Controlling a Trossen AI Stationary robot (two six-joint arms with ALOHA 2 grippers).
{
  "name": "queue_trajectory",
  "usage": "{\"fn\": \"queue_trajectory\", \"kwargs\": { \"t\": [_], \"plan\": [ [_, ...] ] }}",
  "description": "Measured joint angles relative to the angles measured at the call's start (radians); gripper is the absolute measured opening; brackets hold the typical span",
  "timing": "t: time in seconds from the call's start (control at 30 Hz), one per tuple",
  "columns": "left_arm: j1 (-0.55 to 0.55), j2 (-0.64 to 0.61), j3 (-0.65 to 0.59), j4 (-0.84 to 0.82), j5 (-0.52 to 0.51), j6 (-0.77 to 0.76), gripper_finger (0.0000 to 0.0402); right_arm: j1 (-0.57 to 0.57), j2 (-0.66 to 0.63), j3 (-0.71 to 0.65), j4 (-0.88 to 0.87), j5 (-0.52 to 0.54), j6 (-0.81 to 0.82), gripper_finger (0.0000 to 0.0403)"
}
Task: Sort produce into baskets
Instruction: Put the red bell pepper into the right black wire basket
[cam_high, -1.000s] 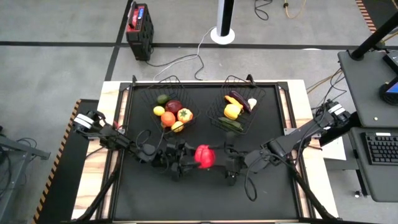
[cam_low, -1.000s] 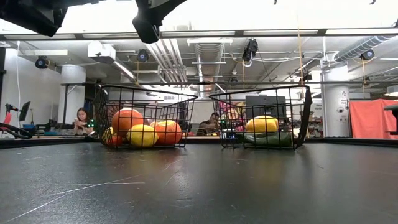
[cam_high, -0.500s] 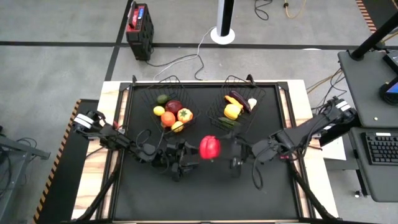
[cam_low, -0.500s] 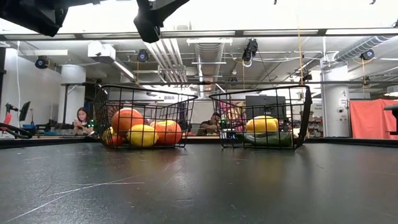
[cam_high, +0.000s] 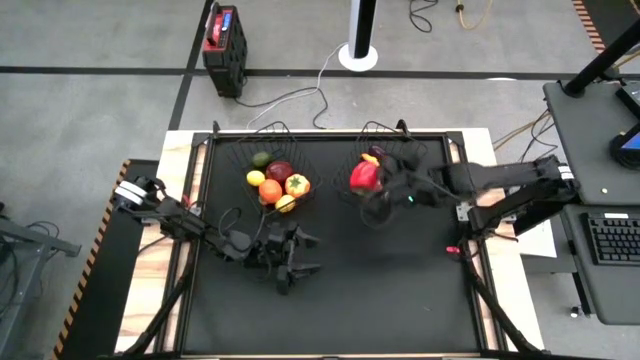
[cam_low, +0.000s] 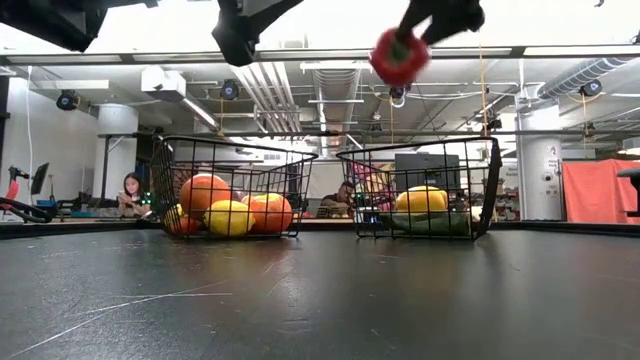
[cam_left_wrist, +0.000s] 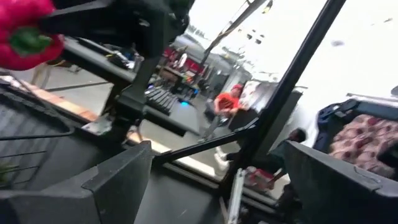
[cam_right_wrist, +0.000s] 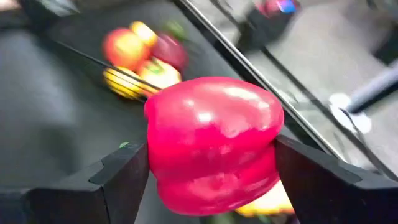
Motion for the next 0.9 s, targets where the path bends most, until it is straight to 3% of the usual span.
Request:
{"fn": "queue_trajectory", "kwargs": {
  "t": [0.2,0.43,0.63,0.9],
  "plan": [
    [0.0,-0.078,0.0,-0.168,-0.029,0.012,0.0343,-0.181,0.056,0.08,-0.24,-0.132,0.01,0.0308],
    [0.0,-0.151,-0.001,-0.274,-0.036,0.02,0.0343,-0.367,0.129,0.087,-0.403,-0.282,-0.058,0.0308],
    [0.0,-0.155,-0.001,-0.279,-0.052,0.042,0.0343,-0.476,0.199,0.081,-0.426,-0.378,-0.141,0.0309],
    [0.001,-0.155,0.0,-0.279,-0.054,0.074,0.0343,-0.532,0.284,0.081,-0.455,-0.489,-0.17,0.0309]
  ]
}}
